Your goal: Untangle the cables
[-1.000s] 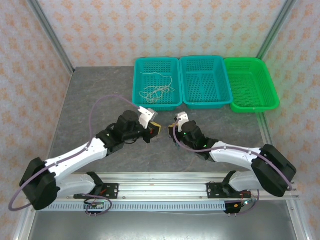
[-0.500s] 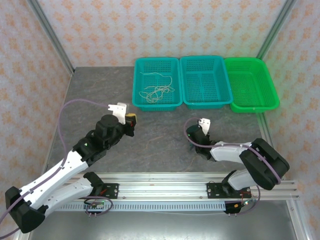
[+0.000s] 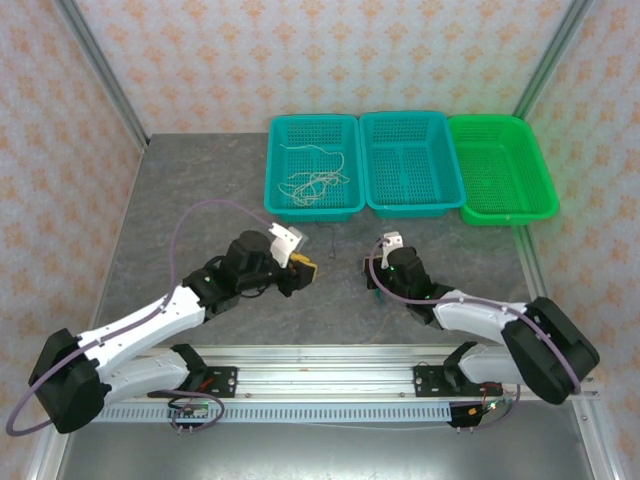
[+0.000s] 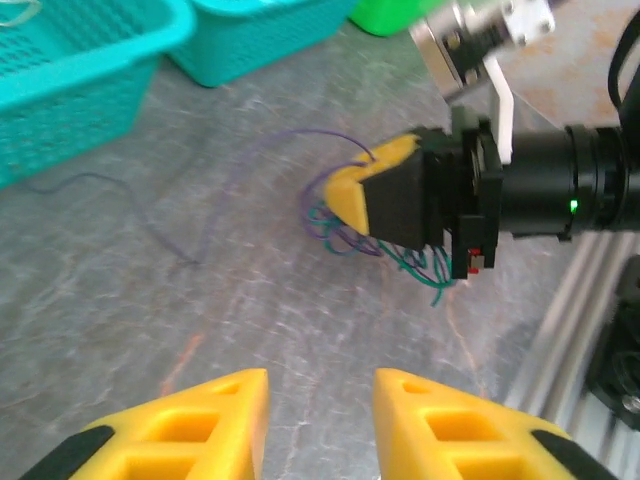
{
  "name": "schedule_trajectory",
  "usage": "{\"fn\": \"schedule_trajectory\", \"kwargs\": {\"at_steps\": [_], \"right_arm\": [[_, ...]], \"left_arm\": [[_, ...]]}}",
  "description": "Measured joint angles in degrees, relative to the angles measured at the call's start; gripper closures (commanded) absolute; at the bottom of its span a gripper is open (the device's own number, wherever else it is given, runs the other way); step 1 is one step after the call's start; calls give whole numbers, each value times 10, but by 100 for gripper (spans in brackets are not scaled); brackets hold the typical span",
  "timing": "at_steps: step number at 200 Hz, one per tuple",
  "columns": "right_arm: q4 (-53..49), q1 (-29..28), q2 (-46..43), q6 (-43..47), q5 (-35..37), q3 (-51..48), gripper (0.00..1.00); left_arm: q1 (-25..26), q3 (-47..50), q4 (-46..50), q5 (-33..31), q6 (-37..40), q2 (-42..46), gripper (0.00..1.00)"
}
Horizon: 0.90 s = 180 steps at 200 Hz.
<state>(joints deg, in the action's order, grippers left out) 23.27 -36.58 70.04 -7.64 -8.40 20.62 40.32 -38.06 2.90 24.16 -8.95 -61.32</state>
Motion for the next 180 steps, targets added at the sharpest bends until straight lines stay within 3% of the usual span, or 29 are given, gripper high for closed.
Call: {"fn": "schedule_trajectory", "kwargs": {"at_steps": [49,126,133,158,180], "right_arm": [[-40,0,-77,74,-106,22,100],[-75,-19,-120,94,-195,22,100],[-75,-21,-125,95,-198,22,100],[-75,-24,-133,100,-199,22,100],[-75,-24,-133,104,-197,22,100]], "left_arm": [[6,-55,-45,68,20,-92,59],[6,-69,-84,44,18,-157,55],[6,-73,-86,52,17,-167,59],[5,-75,-103,75,7,-188,87],[5,-75,-121,80,-6,-188,94]]}}
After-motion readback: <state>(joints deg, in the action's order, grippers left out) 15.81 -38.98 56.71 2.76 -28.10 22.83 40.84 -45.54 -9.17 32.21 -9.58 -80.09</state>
